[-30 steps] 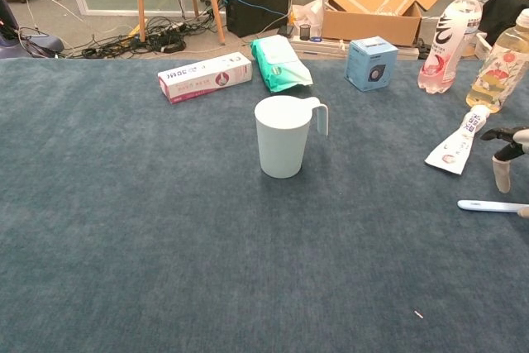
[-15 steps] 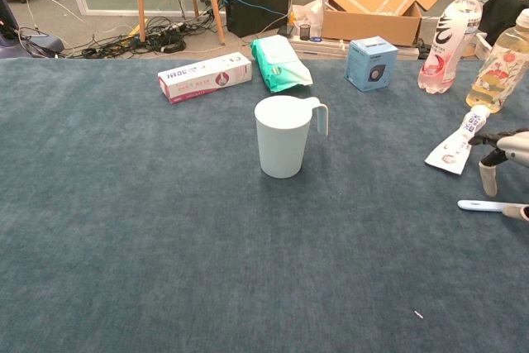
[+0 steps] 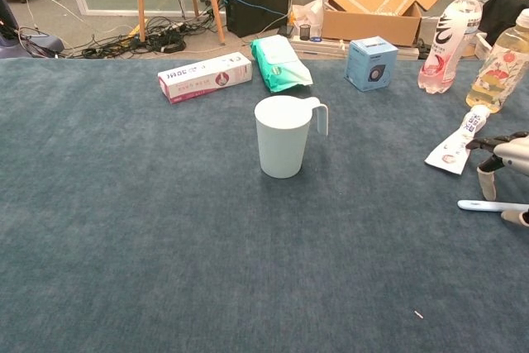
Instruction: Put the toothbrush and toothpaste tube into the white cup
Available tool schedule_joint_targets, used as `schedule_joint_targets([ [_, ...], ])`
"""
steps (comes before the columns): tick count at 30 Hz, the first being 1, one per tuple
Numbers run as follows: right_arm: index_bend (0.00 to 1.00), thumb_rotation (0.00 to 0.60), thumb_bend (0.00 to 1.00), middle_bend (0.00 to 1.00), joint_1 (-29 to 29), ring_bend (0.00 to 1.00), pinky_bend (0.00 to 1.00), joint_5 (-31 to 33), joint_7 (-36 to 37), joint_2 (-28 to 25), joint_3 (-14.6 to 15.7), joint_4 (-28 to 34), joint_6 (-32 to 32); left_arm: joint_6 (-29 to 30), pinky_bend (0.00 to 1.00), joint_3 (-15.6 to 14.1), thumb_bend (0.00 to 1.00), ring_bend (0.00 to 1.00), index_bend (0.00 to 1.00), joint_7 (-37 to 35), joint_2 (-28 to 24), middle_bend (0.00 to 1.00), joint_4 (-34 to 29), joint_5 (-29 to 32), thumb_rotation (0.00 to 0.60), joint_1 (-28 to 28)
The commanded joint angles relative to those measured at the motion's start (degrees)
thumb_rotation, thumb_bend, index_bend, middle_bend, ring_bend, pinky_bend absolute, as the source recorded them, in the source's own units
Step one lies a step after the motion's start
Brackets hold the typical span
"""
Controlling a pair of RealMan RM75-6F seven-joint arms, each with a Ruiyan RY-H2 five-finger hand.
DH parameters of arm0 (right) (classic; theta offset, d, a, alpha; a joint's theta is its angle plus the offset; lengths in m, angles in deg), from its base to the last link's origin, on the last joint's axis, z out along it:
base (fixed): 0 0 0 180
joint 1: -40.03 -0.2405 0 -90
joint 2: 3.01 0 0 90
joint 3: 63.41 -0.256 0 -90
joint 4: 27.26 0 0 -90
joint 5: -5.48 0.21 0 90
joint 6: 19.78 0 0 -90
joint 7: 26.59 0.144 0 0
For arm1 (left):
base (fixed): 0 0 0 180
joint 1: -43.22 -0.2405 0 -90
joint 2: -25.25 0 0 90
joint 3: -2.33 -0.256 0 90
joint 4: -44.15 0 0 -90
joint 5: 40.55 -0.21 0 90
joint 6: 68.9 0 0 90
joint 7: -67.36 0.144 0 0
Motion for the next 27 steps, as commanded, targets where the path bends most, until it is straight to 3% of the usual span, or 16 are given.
schedule_joint_targets([
  [1, 0.48, 0.6, 0.24, 0.0, 0.0, 0.0, 0.04, -0.2, -0.1, 0.3, 0.1, -0.4, -0.2, 0.0, 0.07, 0.0, 0.0, 0.09, 0.25, 0.0, 0.0, 0.14, 0.0, 0.0, 0.6, 0.0],
  [16, 0.51, 0.6, 0.27, 0.0, 0.0, 0.0, 0.04, -0.5, -1.9, 2.1, 0.6, -2.3, -0.6, 0.1, 0.08, 0.0, 0.0, 0.09, 0.25, -0.3, -0.2, 0.14, -0.1, 0.0, 0.6, -0.1],
  [27, 0.6, 0.6, 0.3, 0.0, 1.4, 0.0, 0.04, -3.7, -1.1, 3.0, 1.1, -3.2, -3.4, -0.1, 0.09, 0.1, 0.0, 0.09, 0.25, -0.1, -0.2, 0.14, -0.1, 0.2, 0.6, -0.1],
])
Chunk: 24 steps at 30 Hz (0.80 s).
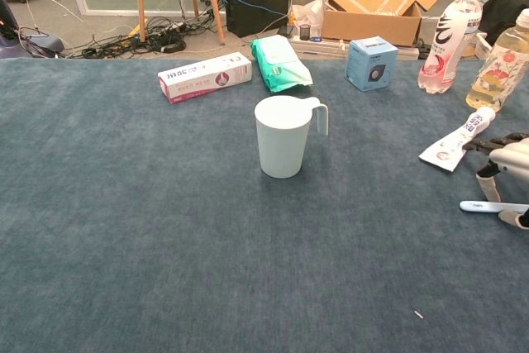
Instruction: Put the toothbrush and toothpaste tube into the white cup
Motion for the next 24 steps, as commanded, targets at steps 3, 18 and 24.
schedule_joint_targets([
  [3, 0.61, 0.6, 0.31, 0.0, 1.3, 0.0, 0.04, -2.9, 1.3, 0.1, 0.6, -0.1, -2.0, -0.1, 0.09, 0.0, 0.0, 0.09, 0.25, 0.1, 0.0, 0.14, 0.0, 0.1, 0.6, 0.0],
  [18, 0.62, 0.6, 0.32, 0.0, 4.3, 0.0, 0.04, -9.6, 4.2, -3.2, 0.7, 5.3, -6.8, 0.0, 0.09, 0.0, 0.0, 0.09, 0.25, 0.5, 0.1, 0.14, -0.1, 0.2, 0.6, 0.0],
  [24, 0.62, 0.6, 0.32, 0.0, 5.0, 0.0, 0.04, -12.8, 4.2, -6.3, -0.2, 11.1, -10.0, 0.1, 0.09, 0.0, 0.0, 0.09, 0.25, 0.5, 0.2, 0.14, -0.2, 0.0, 0.6, -0.1],
])
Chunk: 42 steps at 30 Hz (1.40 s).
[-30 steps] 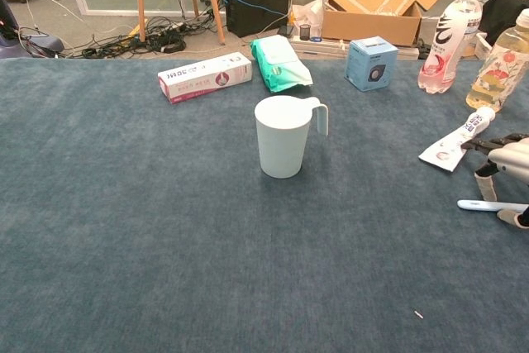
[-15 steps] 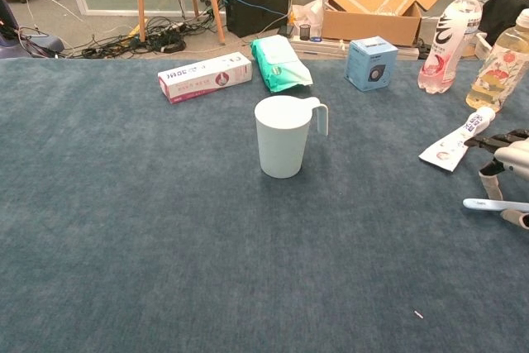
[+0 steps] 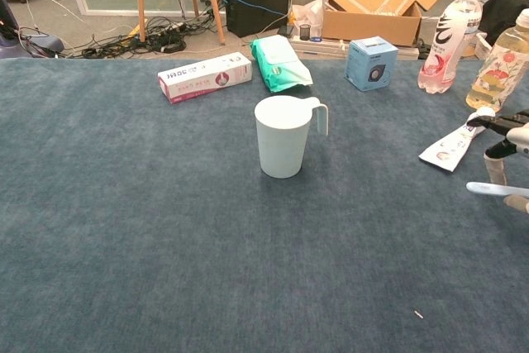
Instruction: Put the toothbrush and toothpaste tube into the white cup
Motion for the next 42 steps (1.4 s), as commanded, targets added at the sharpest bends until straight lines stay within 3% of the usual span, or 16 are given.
schedule_joint_targets([
  [1, 0.62, 0.6, 0.32, 0.0, 0.4, 0.0, 0.04, -2.1, 0.1, -2.2, -0.8, 3.8, -2.0, 0.1, 0.09, 0.0, 0.0, 0.09, 0.25, -0.1, 0.0, 0.14, -0.1, 0.0, 0.6, 0.0],
  [12, 0.62, 0.6, 0.32, 0.0, -0.5, 0.0, 0.04, -8.2, -3.0, -8.4, -4.4, 20.4, -6.3, 0.0, 0.09, 0.0, 0.0, 0.09, 0.25, 0.0, 0.0, 0.14, -0.1, 0.0, 0.6, 0.0],
  [20, 0.62, 0.6, 0.32, 0.0, -4.2, 0.0, 0.04, -5.5, -7.6, -8.1, -9.0, 28.8, -4.5, 0.4, 0.09, 0.0, 0.0, 0.09, 0.25, -0.5, -0.4, 0.14, -0.3, -0.3, 0.6, -0.2],
  [30, 0.62, 0.6, 0.32, 0.0, -10.3, 0.0, 0.04, 0.9, -9.2, -2.2, -14.0, 28.9, -1.3, 0.7, 0.09, 0.0, 0.0, 0.09, 0.25, -1.7, -1.1, 0.14, -0.6, -0.5, 0.6, -0.5],
  [42, 0.63, 0.6, 0.32, 0.0, -15.3, 0.0, 0.04, 1.1, 2.0, 4.0, -17.9, 22.9, 2.8, 0.8, 0.09, -0.2, 0.0, 0.09, 0.25, -3.1, -1.7, 0.14, -0.8, -0.9, 0.6, -0.7],
])
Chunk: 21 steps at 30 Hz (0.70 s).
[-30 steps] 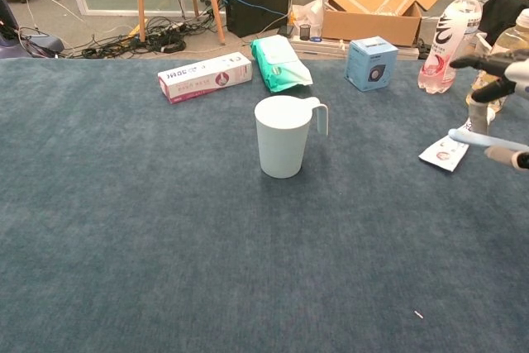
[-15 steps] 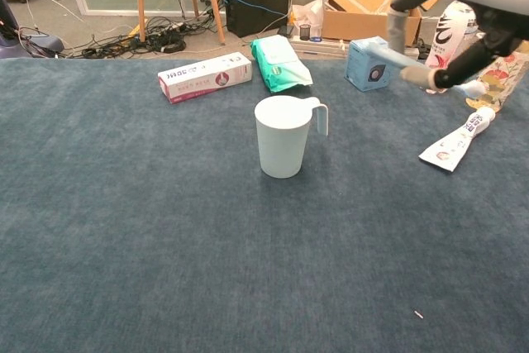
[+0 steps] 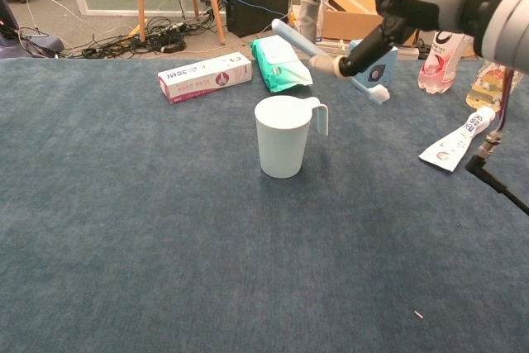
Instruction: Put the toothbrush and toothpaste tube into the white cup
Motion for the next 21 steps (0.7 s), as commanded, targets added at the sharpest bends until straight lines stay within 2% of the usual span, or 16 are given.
schedule_joint_targets([
  [1, 0.63, 0.6, 0.32, 0.0, -1.5, 0.0, 0.04, -0.7, 3.6, 1.9, -1.3, -2.3, 1.2, 0.0, 0.09, 0.0, 0.0, 0.09, 0.25, -0.3, -0.2, 0.14, 0.0, 0.0, 0.6, 0.0],
  [7, 0.63, 0.6, 0.32, 0.0, -3.7, 0.0, 0.04, -1.4, 9.2, 4.6, -2.7, -6.9, 3.0, -0.3, 0.09, 0.0, 0.0, 0.09, 0.25, -1.2, -0.5, 0.14, 0.0, 0.0, 0.6, 0.0],
  [13, 0.63, 0.6, 0.32, 0.0, -6.1, 0.0, 0.04, -4.5, 16.2, 8.4, -3.7, -14.5, 4.4, -0.5, 0.09, 0.0, 0.0, 0.09, 0.25, -2.1, -0.9, 0.14, 0.0, 0.1, 0.6, 0.0],
  [21, 0.63, 0.6, 0.32, 0.0, -8.5, 0.0, 0.04, -11.6, 32.6, 13.2, -4.0, -26.1, 5.5, -0.1, 0.09, -0.1, 0.0, 0.09, 0.25, -3.3, -1.6, 0.14, -0.3, -0.3, 0.6, -0.3],
])
